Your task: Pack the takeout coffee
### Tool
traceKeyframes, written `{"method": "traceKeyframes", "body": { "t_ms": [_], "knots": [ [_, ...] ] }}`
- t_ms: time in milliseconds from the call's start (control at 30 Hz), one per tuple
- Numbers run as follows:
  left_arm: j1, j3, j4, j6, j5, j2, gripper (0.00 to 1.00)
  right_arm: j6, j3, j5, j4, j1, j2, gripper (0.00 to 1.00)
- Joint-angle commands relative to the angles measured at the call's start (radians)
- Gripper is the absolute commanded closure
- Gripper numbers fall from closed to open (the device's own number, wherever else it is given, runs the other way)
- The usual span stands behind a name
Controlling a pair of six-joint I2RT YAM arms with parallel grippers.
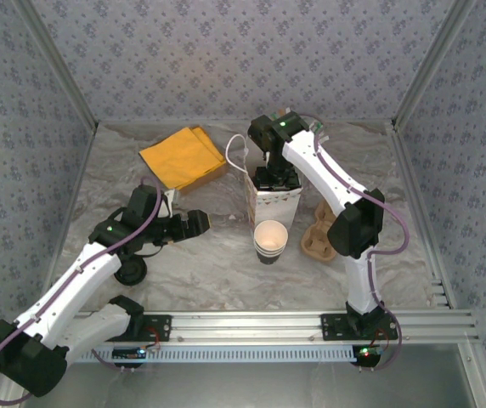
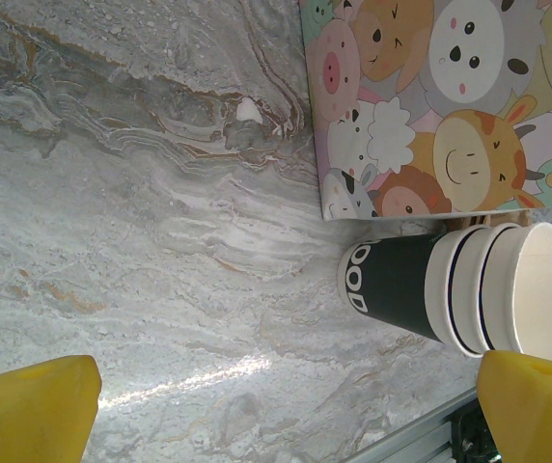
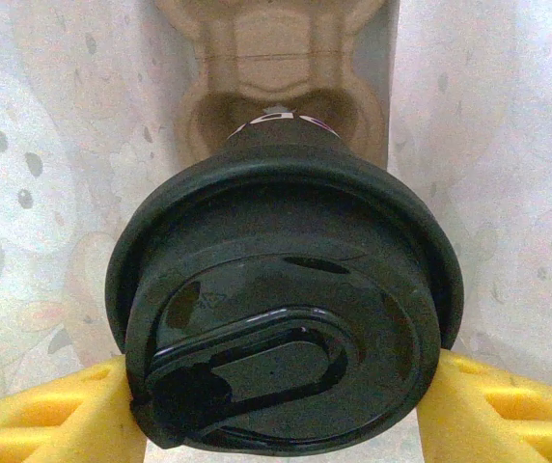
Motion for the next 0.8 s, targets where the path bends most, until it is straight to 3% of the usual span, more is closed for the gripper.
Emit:
{"method": "traceKeyframes", "body": {
  "t_ms": [0, 767],
  "knots": [
    [-0.005, 0.007, 0.001, 0.001, -0.004, -0.002, 0.00, -0.001, -0.003, -0.001, -0.013, -0.004, -0.004, 0.33],
    [-0.004, 0.016, 0.002, 0.004, -0.001, 0.010, 0.00, -0.002, -0.009, 0.004, -0.017, -0.008, -0.008, 0.33]
  ]
}}
